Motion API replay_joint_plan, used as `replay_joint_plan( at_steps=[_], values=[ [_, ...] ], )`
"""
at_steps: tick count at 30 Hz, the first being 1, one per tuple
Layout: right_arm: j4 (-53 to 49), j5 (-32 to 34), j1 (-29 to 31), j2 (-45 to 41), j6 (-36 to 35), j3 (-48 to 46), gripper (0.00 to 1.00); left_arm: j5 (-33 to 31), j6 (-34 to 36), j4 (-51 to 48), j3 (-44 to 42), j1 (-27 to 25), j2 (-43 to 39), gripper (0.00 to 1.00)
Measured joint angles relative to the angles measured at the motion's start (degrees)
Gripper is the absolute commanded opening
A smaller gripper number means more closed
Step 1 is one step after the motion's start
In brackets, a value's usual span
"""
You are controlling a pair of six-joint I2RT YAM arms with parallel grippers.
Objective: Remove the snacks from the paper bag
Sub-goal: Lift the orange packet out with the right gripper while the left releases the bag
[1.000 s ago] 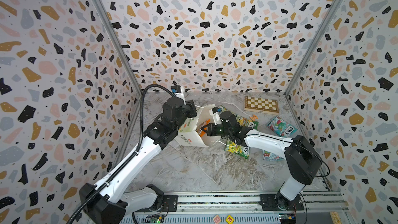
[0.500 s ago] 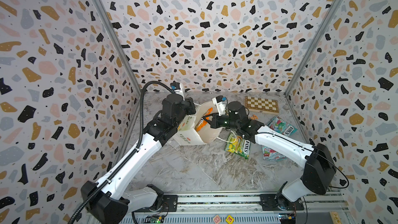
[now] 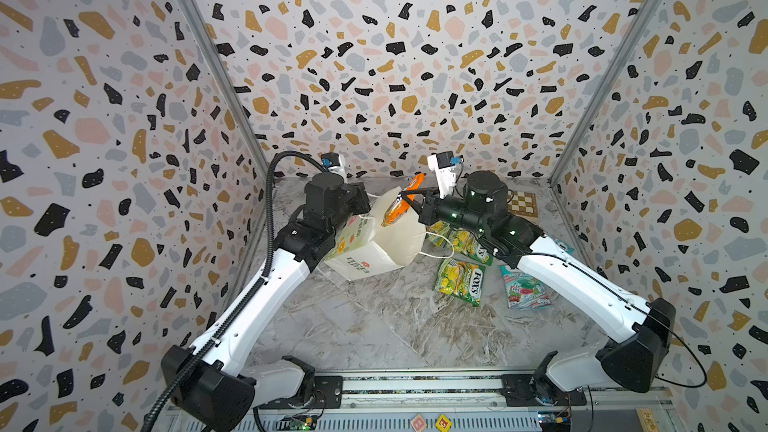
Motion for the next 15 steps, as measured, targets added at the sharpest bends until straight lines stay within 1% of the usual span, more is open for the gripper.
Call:
replay_joint_plan(
  at_steps=[3,9,15],
  values=[
    [-1.60,2.93,0.00,-2.78,-1.90,1.16,0.00,0.28,0.20,-0.02,0.02,1.14,0.17,0.00],
    [-5.20,11.67,-0.13,-8.02,-5.57,1.66,0.00,1.49,0.81,-0.17,0.94,3.32,0.42,0.00],
    [-10.08,21.22,-2.03,-9.92,-6.97,1.16,0.00,2.97,0.81,0.02,1.07,5.14,0.39,0.00]
  ],
)
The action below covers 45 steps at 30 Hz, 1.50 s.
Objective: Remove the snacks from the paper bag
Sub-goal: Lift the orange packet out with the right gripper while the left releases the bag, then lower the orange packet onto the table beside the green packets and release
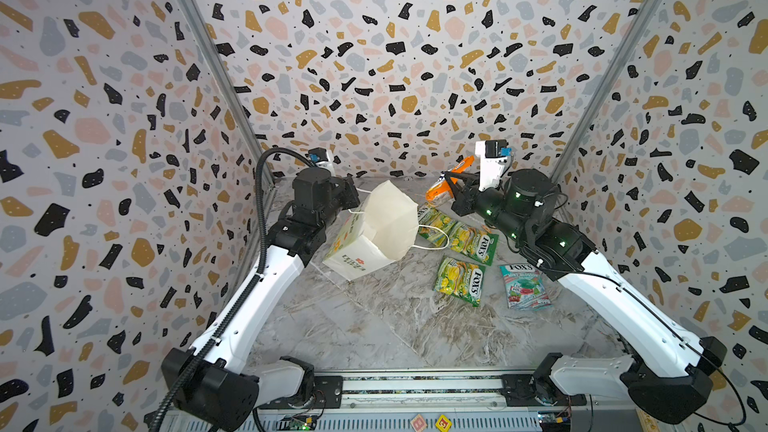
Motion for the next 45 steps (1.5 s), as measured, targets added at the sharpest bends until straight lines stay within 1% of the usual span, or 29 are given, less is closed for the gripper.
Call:
replay_joint_plan(
  at_steps=[6,9,12,17,21,28,35,39,45],
  values=[
    [-4.72,4.28,-4.92,-1.11,0.35,-4.26,0.00,2.08,-0.92,0.39,-0.39,2.34,-0.20,0.00],
    [-6.82,4.22,-7.61,-1.42,0.70,-7.26,0.00,2.73,-1.29,0.66,-0.83,3.80,-0.39,0.00],
    [-8.41,2.36,-9.77,-1.64,1.14,-9.92,0.00,3.43,-1.46,0.68,-0.87,5.22,-0.42,0.00],
    [-8.70,-5.09,-11.15,-1.79,1.03,-13.97,0.00,4.52,-1.88,0.74,-0.87,7.26,-0.42,0.00],
    [-7.17,-13.77,-11.15,-0.59,0.90,-16.85,0.00,4.98,-2.58,1.14,-0.90,8.48,-0.42,0.00],
    [0.81,-28.04,-11.15,6.36,2.82,-23.74,0.00,5.29,-3.06,1.51,-1.75,9.90,-0.72,0.00],
    [10.03,-40.59,-11.15,14.25,5.20,-27.58,0.00,5.86,-3.13,1.51,-1.90,10.71,-1.01,0.00],
    [15.69,-46.14,-11.15,18.40,5.92,-28.00,0.00,6.10,-3.41,1.53,-1.90,10.97,-1.14,0.00],
    [22.12,-51.04,-11.63,23.52,6.47,-28.41,0.00,6.32,-3.65,1.55,-2.08,11.08,-1.14,0.00]
  ],
)
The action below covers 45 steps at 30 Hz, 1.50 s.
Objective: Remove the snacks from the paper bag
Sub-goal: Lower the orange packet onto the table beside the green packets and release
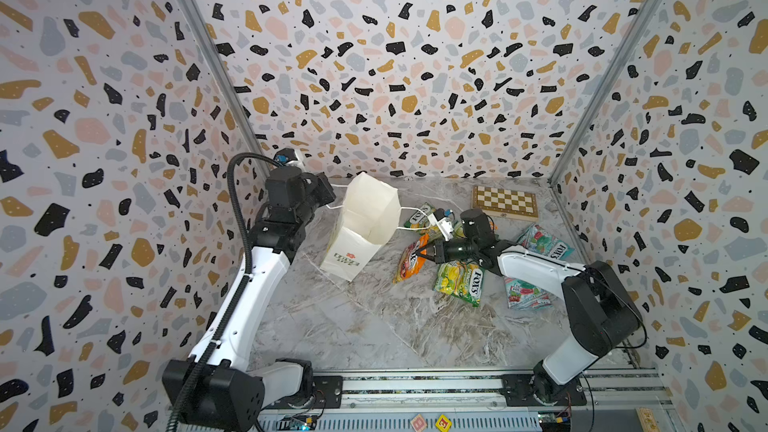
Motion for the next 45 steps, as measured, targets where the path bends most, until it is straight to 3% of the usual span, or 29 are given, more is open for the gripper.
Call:
replay_joint_plan(
  at_steps=[2,6,8,15,23,32,39,45],
  values=[
    [0.33,-0.26,-0.42,1.33,-0.26,0.00,0.01,0.13,-0.13,-0.04,-0.07,0.00,0.00,0.00],
    [-0.87,1.05,-1.60,2.75,-2.82,-0.02,0.33,0.68,-0.26,0.00,-0.07,0.04,0.00,0.00],
    [-2.38,2.78,-2.01,2.78,-4.31,-0.09,0.42,1.05,-0.28,0.00,-0.07,0.09,0.00,0.00],
    [-7.78,9.60,-2.67,2.16,-8.07,-1.27,0.58,1.53,-0.26,0.26,-0.07,0.09,0.00,0.00],
    [-13.53,19.02,-2.67,-2.73,-10.97,-1.29,0.67,2.64,-0.28,1.07,-0.07,0.11,0.00,0.00],
    [-17.94,30.05,-2.78,-7.08,-12.13,-0.94,0.68,3.02,-0.37,1.27,-0.07,0.11,0.00,0.00],
    [-17.46,33.44,-4.74,-11.41,-10.91,-2.75,0.68,6.32,-2.56,2.86,-0.07,0.13,0.02,0.00],
    [-17.14,33.86,-10.23,-15.98,-9.77,-5.33,0.68,11.37,-8.24,8.02,-0.04,-0.50,0.52,0.00]
  ],
)
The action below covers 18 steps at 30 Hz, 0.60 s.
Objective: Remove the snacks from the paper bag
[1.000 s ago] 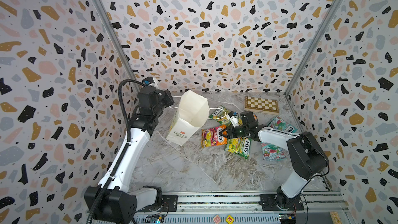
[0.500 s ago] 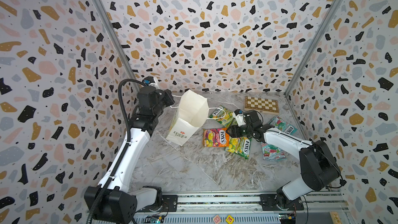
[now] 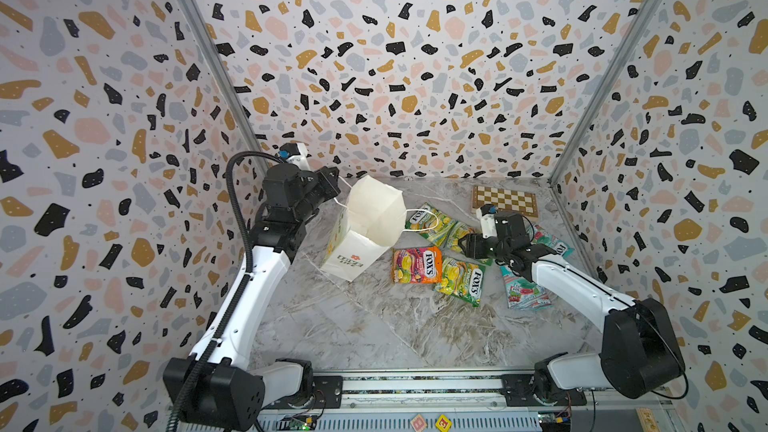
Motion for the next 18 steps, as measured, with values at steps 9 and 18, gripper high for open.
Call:
replay_joint_plan(
  at_steps=[9,18],
  values=[
    [-0.13,-0.81,-2.84,-0.50,0.09,-1.55,0.68,3.21,-6.64,5.46,3.91,-6.21,4.39,0.00],
    [-0.15,-1.36,-3.17,-1.03,0.09,-1.73,0.68,6.27,-12.02,12.85,5.84,-9.09,8.46,0.00]
  ],
)
